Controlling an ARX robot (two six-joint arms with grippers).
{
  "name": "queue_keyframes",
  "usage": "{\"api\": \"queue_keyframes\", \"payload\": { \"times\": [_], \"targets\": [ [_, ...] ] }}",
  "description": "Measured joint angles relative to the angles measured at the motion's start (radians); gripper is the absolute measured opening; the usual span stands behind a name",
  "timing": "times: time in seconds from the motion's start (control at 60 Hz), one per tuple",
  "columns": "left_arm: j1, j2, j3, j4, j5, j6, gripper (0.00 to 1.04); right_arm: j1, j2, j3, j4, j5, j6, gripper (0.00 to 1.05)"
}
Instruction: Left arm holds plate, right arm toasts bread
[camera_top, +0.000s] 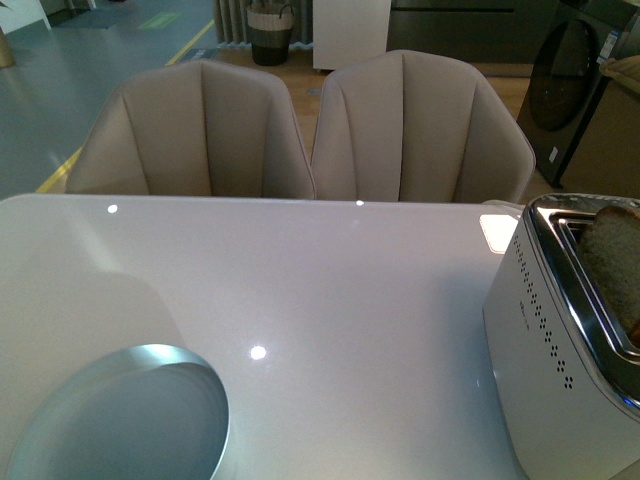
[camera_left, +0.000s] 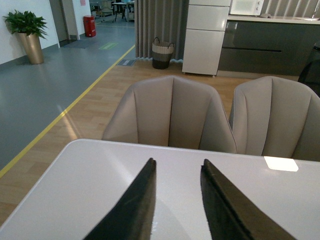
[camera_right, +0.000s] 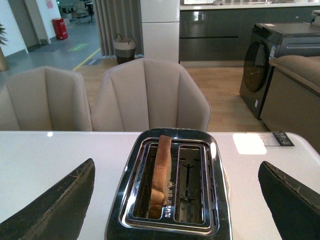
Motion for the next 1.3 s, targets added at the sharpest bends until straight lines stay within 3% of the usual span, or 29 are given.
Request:
{"api": "queue_keyframes", "payload": {
  "times": [0.1, 0.283, 0.4, 0.883, 1.3],
  "targets": [
    [0.02, -0.063, -0.023, -0.033, 0.025, 0.003, 0.03, 0.0, 0.0, 0.0, 0.0, 0.0, 0.0, 0.96],
    [0.127, -0.199, -0.066, -0.129, 0.118, 0.008, 0.03, 0.0, 0.0, 0.0, 0.0, 0.0, 0.0, 0.96],
    [0.128, -0.243, -0.109, -0.12, 0.129, 0.008, 0.03, 0.0, 0.0, 0.0, 0.0, 0.0, 0.0, 0.96],
    [0.129, -0.508, -0.109, -0.375, 0.129, 0.008, 0.03, 0.0, 0.0, 0.0, 0.0, 0.0, 0.0, 0.96],
    [0.129, -0.637, -0.109, -0.502, 0.129, 0.008, 0.03, 0.0, 0.0, 0.0, 0.0, 0.0, 0.0, 0.96]
  ]
}}
